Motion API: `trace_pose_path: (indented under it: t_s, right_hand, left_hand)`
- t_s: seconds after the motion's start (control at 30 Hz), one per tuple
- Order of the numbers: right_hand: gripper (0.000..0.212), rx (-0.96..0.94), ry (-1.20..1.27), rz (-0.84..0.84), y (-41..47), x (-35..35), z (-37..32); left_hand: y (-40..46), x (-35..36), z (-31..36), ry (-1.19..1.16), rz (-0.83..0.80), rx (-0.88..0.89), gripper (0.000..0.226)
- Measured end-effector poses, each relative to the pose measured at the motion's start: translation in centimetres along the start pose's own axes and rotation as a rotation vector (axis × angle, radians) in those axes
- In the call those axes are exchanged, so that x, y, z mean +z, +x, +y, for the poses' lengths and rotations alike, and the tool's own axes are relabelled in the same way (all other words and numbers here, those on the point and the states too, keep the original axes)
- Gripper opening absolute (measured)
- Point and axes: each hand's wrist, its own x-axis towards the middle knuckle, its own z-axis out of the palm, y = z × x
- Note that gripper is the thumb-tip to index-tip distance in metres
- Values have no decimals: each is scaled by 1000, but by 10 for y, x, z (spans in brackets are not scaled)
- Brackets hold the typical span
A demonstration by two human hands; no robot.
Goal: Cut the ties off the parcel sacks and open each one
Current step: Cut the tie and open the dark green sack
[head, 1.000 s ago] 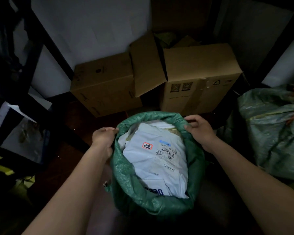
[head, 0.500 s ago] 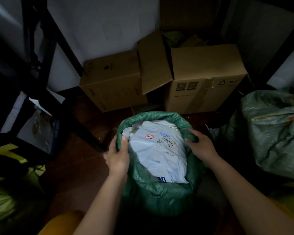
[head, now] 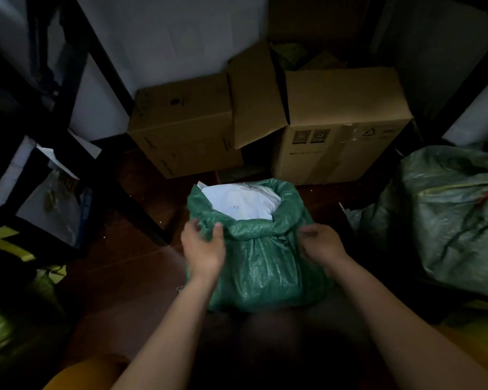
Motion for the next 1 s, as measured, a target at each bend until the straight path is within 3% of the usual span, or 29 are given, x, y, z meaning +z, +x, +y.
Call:
trace_pose_path:
  t_s: [0.1, 0.17, 0.3, 0.47, 0.57, 0.63, 0.73, 0.8, 0.87, 1.0]
  right_hand:
    - [20, -78, 6, 32, 2, 3, -11]
    - [25, -109, 41, 38, 3, 5, -16]
    - [33, -124, -38, 30, 6, 0, -15]
    - [69, -75, -246, 98, 10, -2, -10]
    - [61, -178, -296, 99, 14, -3, -11]
    - [46, -172, -291, 56, 14, -1, -10]
    - [36, -151, -373, -34, 14, 1, -6]
    - [41, -110, -394, -95, 14, 0, -5]
    - [44, -85, -408, -117, 14, -2, -6]
    - [51, -46, -413, -145, 14, -8, -6]
  left_hand:
    - [22, -1, 15, 182, -206, 279, 52]
    - [31, 3, 16, 406, -382, 319, 43]
    - [17, 10, 7, 557, -529, 291, 19]
    - [5, 8, 10, 649, -797, 126, 7]
    - [7, 5, 10, 593, -920, -12, 10]
    - [14, 3, 7, 515, -739, -49, 21]
    - [33, 1, -4, 411, -173, -80, 20]
    - [42, -1, -11, 490, 81, -206, 55]
    - [47, -2, -16, 471, 177, -333, 80]
    - [54, 5, -27, 196, 131, -560, 83]
